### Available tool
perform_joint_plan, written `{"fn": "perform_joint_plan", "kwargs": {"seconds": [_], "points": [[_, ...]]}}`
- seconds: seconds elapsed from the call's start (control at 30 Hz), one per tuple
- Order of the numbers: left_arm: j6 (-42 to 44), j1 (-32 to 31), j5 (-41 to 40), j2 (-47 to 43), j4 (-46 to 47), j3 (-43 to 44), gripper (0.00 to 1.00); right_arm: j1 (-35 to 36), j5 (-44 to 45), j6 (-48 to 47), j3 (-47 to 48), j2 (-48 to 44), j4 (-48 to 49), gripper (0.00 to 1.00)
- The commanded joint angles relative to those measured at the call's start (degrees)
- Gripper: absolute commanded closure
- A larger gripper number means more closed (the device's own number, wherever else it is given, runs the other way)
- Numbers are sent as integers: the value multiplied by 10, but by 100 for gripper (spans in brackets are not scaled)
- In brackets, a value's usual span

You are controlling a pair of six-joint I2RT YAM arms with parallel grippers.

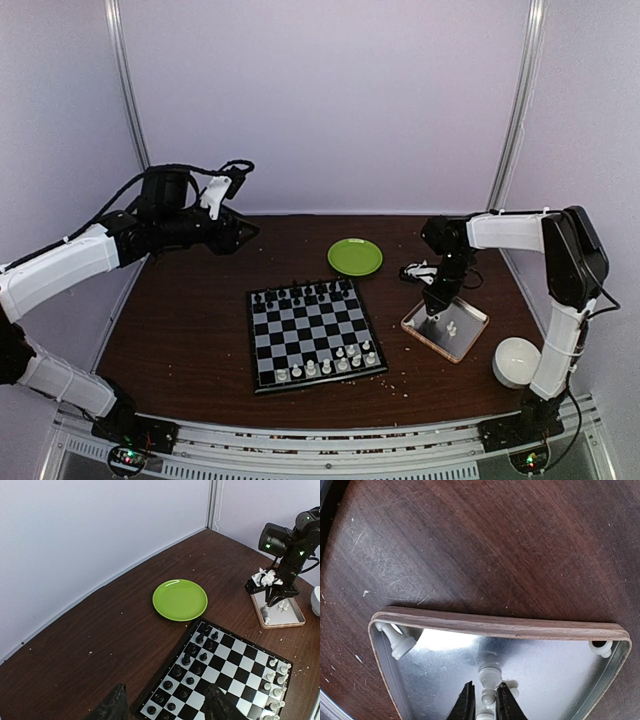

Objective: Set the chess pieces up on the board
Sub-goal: Pick up the pawn from the storage box, then place the pawn at e2.

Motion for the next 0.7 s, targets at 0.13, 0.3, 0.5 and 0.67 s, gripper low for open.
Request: {"fn": "perform_joint_plan", "kwargs": {"seconds": [0.13, 0.3, 0.5, 0.67], "points": [[9, -2, 11, 5, 10, 21, 46, 5, -8, 1, 18, 11, -9, 90], [9, -2, 11, 6, 9, 21, 46, 10, -39, -3, 17, 0, -14, 94], [9, -2, 12, 7, 8, 22, 46, 25, -78, -8, 5, -41, -24, 94], [9, -1, 12, 6, 8, 24, 46, 43, -91, -23, -9, -96, -41, 94]]}}
